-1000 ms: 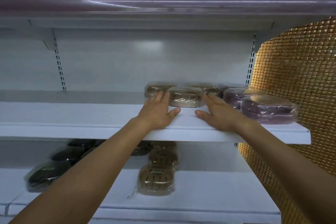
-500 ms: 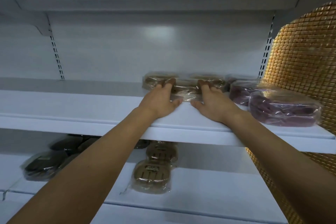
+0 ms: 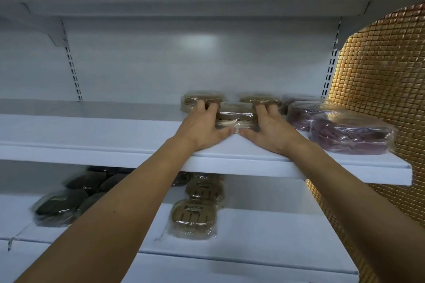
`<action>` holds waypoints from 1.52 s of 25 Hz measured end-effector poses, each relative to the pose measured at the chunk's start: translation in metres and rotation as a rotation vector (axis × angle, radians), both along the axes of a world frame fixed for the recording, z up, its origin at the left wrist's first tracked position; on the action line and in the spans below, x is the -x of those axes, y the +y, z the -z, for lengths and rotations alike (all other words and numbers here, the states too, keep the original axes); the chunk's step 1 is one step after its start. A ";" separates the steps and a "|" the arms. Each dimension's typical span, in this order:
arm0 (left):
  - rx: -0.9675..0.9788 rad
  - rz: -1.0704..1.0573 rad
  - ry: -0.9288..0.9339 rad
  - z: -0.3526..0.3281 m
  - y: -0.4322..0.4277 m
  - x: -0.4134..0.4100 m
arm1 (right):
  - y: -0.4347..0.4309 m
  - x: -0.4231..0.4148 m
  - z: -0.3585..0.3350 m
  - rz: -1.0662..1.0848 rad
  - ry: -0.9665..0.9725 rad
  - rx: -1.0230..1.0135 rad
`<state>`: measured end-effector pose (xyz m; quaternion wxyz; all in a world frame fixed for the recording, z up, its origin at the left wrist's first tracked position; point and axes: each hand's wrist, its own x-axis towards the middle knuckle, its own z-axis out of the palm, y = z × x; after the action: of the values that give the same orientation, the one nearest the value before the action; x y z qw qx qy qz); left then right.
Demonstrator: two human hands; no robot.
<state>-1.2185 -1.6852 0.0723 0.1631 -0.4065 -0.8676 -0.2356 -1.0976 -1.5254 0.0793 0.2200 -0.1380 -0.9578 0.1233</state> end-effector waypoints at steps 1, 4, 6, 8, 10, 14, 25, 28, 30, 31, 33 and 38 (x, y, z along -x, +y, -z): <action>-0.009 0.017 -0.003 0.000 -0.003 -0.002 | -0.002 -0.004 0.000 -0.012 -0.004 -0.001; -0.057 0.093 -0.072 0.003 -0.017 -0.011 | -0.010 -0.017 0.002 -0.037 -0.001 -0.015; -0.083 0.143 -0.108 0.005 -0.026 -0.019 | -0.018 -0.026 0.003 -0.064 0.003 -0.006; -0.118 0.160 -0.116 0.007 -0.036 -0.029 | -0.026 -0.037 0.003 -0.084 0.018 0.017; -0.165 0.164 -0.100 0.010 -0.050 -0.039 | -0.034 -0.049 0.004 -0.098 0.013 0.026; -0.198 0.184 -0.080 0.022 -0.078 -0.062 | -0.054 -0.073 0.009 -0.151 0.048 0.054; -0.187 0.167 0.006 0.042 -0.134 -0.140 | -0.109 -0.141 0.041 -0.160 0.169 0.021; -0.161 0.163 0.022 0.061 -0.142 -0.155 | -0.114 -0.158 0.061 -0.166 0.139 0.021; -0.149 0.172 0.006 0.074 -0.143 -0.159 | -0.114 -0.165 0.076 -0.162 0.121 0.030; -0.149 0.175 -0.017 0.081 -0.142 -0.159 | -0.114 -0.167 0.082 -0.157 0.112 0.035; -0.141 0.180 -0.064 0.095 -0.137 -0.159 | -0.111 -0.169 0.095 -0.145 0.085 0.055; -0.060 0.154 -0.138 0.133 -0.117 -0.154 | -0.094 -0.166 0.132 -0.129 -0.012 0.118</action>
<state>-1.0646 -1.8025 -0.0606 0.0966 -0.4498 -0.8354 -0.3008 -0.9321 -1.6198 -0.0527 0.1973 -0.0895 -0.9571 0.1926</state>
